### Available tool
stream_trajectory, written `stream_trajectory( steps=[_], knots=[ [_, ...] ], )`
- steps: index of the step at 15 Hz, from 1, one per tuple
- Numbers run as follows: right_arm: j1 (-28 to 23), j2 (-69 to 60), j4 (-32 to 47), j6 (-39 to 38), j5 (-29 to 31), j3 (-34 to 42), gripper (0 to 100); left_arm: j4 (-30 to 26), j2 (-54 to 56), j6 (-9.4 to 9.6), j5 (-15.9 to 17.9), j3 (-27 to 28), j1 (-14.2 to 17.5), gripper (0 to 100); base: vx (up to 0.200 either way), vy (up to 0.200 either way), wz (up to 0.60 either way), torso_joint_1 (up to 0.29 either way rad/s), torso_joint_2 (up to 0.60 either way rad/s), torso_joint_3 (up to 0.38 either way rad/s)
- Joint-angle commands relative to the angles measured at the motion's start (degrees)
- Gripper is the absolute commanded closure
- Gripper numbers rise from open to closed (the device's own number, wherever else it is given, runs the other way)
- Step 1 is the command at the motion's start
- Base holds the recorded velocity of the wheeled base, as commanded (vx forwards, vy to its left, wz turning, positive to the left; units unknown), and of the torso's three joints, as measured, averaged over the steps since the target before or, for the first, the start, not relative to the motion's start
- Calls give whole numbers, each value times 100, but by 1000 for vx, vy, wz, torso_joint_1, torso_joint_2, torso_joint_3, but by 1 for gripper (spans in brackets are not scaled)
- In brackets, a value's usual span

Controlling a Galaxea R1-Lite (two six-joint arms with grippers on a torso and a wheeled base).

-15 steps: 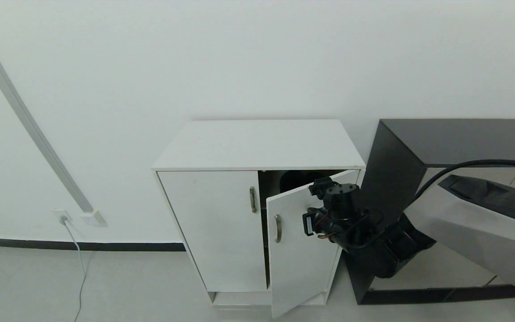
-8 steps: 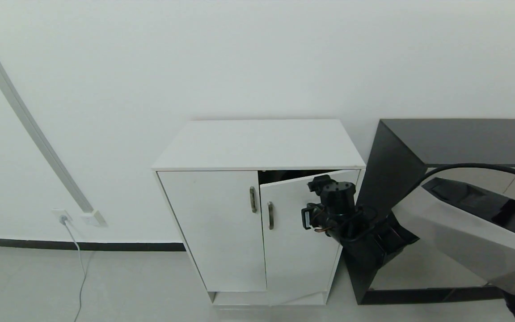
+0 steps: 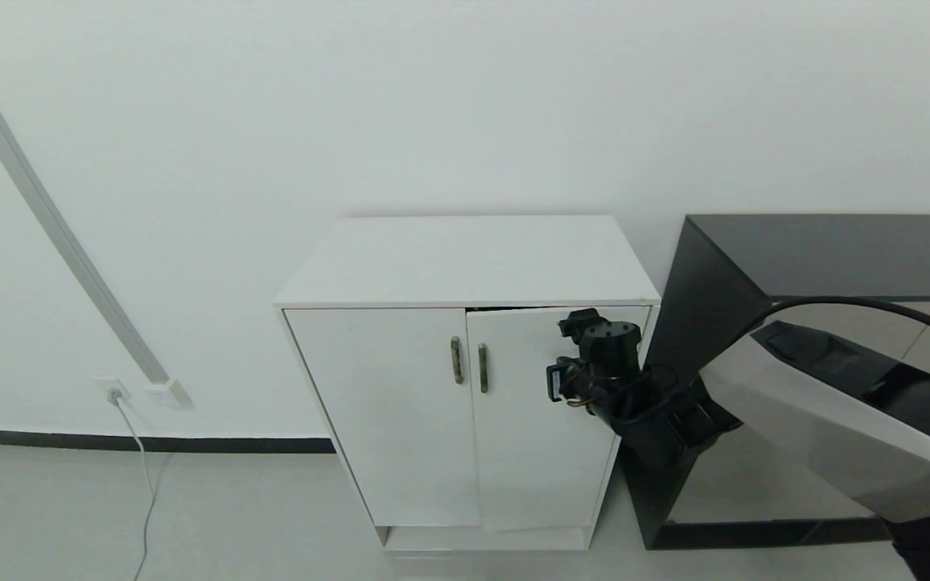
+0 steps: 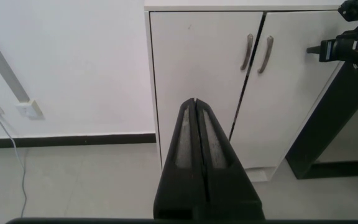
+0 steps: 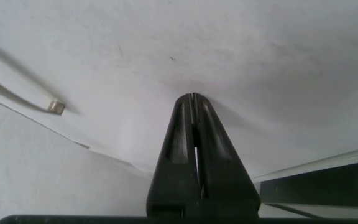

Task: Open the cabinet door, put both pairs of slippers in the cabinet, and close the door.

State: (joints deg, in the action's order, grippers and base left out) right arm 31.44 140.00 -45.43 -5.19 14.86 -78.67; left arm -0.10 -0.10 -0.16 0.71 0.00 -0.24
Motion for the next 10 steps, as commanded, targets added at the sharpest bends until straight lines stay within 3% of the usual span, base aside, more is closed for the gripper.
stream_trajectory(
  steps=[1, 10],
  knots=[
    [-41, 19, -1, 1, -1, -44, 100, 1, 1, -2, 0, 0, -2, 100, 0, 0, 0, 0, 0, 0],
    [-50, 54, -1, 10, 8, -167, 100, 1, 1, -2, 0, 0, -2, 100, 0, 0, 0, 0, 0, 0]
  ],
)
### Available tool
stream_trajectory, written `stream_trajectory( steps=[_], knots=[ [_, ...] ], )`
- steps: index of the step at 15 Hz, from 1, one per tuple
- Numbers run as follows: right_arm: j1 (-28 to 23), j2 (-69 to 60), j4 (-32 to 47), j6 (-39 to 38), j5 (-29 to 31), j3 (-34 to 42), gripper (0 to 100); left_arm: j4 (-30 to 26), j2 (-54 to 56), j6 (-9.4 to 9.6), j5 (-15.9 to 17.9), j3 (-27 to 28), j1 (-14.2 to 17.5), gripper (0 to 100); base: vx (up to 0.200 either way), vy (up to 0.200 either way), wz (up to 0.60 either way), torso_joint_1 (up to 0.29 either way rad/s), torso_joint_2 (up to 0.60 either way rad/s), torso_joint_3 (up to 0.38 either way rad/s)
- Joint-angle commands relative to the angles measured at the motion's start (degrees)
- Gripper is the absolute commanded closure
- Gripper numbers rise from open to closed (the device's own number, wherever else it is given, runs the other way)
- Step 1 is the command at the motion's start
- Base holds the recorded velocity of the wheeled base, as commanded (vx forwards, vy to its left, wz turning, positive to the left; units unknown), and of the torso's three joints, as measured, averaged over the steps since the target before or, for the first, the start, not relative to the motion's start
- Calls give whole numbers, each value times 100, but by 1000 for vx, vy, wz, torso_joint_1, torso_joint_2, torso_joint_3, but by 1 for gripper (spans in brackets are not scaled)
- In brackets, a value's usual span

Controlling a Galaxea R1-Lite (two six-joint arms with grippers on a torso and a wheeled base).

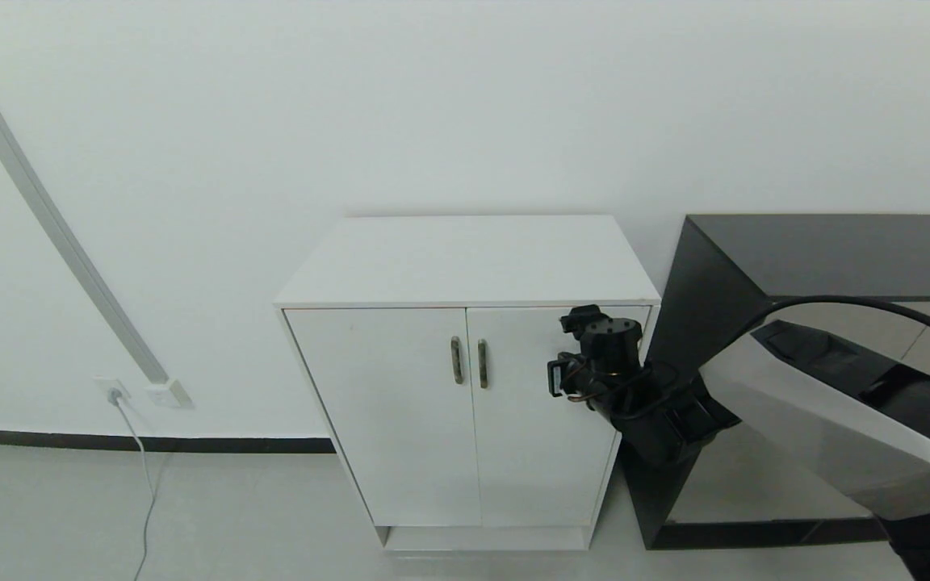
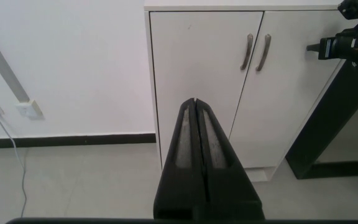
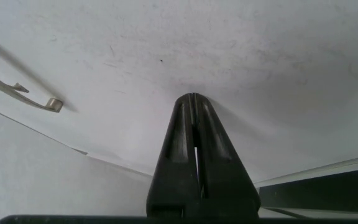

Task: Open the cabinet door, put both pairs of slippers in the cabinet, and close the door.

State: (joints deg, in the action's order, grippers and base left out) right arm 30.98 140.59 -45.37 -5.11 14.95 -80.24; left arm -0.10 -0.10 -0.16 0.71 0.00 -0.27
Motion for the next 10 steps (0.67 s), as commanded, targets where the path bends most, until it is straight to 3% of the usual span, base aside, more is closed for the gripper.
stream_trajectory(
  steps=[1, 10],
  knots=[
    [5, -6, -7, 10, 8, -9, 100, 1, 1, -2, 0, 0, 0, 100, 0, 0, 0, 0, 0, 0],
    [-4, 3, -24, 71, 17, -9, 100, 1, 1, -2, 0, 0, 0, 100, 0, 0, 0, 0, 0, 0]
  ],
)
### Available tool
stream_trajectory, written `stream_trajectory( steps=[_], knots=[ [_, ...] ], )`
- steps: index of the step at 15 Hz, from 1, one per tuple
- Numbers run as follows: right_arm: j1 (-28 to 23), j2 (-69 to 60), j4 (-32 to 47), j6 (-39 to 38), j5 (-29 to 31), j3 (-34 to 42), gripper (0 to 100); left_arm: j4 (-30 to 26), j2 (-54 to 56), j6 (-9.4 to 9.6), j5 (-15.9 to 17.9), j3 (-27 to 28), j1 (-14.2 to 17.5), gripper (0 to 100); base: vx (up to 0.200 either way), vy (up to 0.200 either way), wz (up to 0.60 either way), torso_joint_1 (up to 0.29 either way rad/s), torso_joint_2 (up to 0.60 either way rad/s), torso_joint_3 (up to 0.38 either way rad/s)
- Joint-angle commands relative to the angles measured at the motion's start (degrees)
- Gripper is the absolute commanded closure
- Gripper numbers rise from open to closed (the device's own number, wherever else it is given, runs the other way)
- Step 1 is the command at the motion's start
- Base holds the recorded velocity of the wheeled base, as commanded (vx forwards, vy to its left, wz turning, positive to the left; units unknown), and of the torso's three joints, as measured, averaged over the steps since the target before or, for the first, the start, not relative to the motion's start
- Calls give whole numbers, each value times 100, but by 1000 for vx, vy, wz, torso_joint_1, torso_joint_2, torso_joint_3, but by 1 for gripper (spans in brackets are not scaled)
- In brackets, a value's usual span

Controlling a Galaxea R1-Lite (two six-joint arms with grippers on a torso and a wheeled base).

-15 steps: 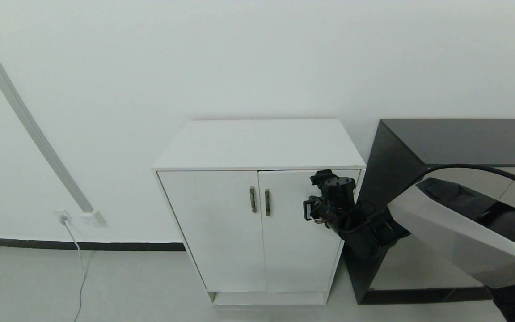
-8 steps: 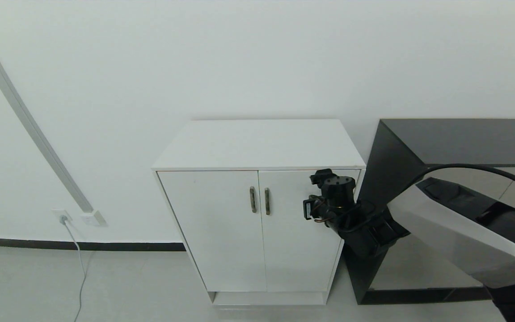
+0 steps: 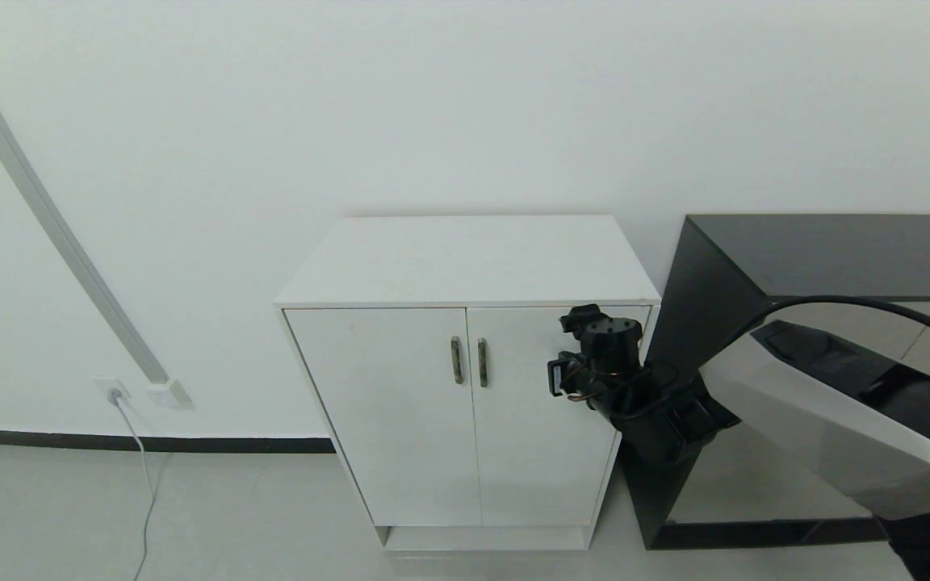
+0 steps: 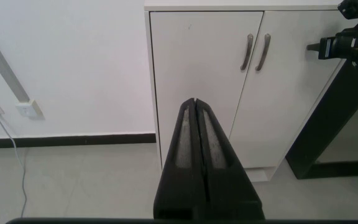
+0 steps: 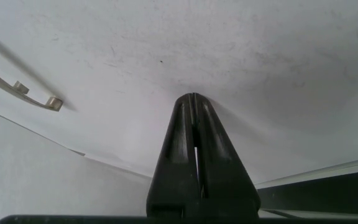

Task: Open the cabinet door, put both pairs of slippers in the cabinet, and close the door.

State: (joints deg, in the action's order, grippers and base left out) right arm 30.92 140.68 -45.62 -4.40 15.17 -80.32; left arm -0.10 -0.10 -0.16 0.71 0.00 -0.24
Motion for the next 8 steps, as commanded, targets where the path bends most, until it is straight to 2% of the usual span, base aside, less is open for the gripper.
stream_trajectory(
  steps=[1, 8],
  knots=[
    [2, 3, 0, 1, 4, -10, 100, 1, 1, -2, 0, 0, -2, 100, 0, 0, 0, 0, 0, 0],
    [2, 56, -17, 9, 13, -98, 100, 1, 1, -2, 0, 0, -2, 100, 0, 0, 0, 0, 0, 0]
  ],
)
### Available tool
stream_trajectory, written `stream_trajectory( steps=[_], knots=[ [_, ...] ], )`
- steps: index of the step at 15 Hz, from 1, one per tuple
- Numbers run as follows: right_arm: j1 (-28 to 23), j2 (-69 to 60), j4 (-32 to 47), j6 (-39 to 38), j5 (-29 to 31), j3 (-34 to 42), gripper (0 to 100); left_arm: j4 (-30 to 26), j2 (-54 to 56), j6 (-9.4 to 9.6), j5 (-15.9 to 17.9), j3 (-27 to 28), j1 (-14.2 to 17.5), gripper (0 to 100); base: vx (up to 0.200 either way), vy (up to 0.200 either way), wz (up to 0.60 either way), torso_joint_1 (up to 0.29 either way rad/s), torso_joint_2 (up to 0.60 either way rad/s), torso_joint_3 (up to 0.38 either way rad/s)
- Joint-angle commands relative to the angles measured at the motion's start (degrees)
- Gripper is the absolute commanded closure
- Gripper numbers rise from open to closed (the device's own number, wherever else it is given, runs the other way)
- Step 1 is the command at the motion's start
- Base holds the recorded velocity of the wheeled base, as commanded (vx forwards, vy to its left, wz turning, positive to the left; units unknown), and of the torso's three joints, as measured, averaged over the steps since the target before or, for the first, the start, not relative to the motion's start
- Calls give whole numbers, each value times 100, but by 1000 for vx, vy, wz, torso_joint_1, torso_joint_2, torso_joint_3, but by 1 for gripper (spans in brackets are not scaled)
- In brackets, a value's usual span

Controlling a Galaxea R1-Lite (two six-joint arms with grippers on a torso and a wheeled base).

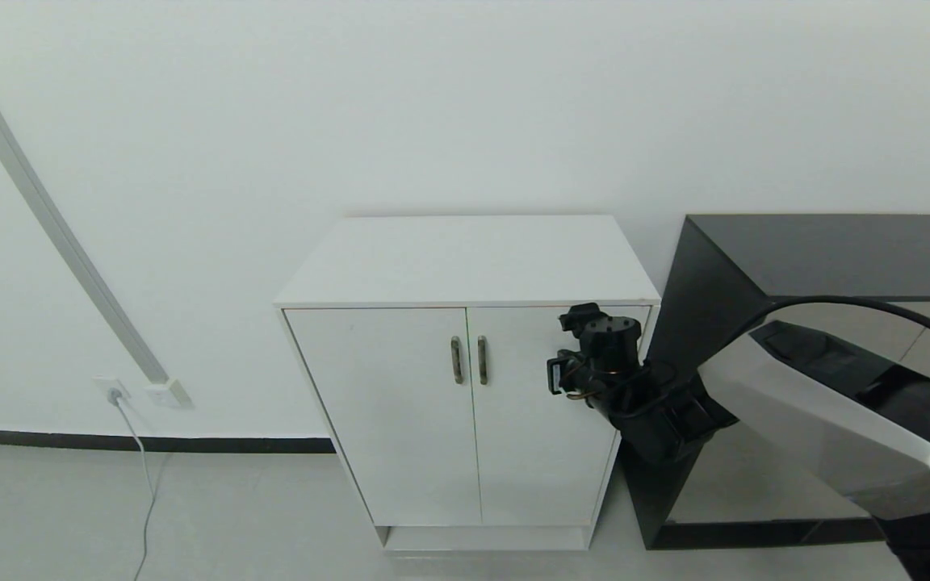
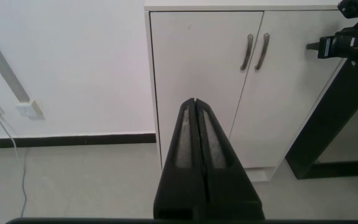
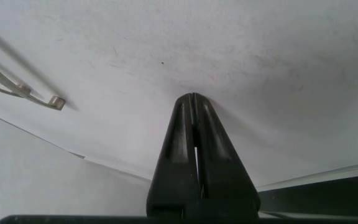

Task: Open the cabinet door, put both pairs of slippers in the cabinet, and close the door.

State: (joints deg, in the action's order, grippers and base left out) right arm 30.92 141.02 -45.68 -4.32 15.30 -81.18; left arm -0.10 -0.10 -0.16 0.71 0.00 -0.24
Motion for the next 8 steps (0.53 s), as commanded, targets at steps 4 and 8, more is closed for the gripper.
stream_trajectory(
  steps=[4, 8],
  knots=[
    [2, 40, 6, 1, -1, -30, 100, 1, 1, -2, 0, 0, -2, 100, 0, 0, 0, 0, 0, 0],
    [-7, -31, -38, 1, -1, 67, 100, 1, 1, -2, 0, 0, -2, 100, 0, 0, 0, 0, 0, 0]
  ],
)
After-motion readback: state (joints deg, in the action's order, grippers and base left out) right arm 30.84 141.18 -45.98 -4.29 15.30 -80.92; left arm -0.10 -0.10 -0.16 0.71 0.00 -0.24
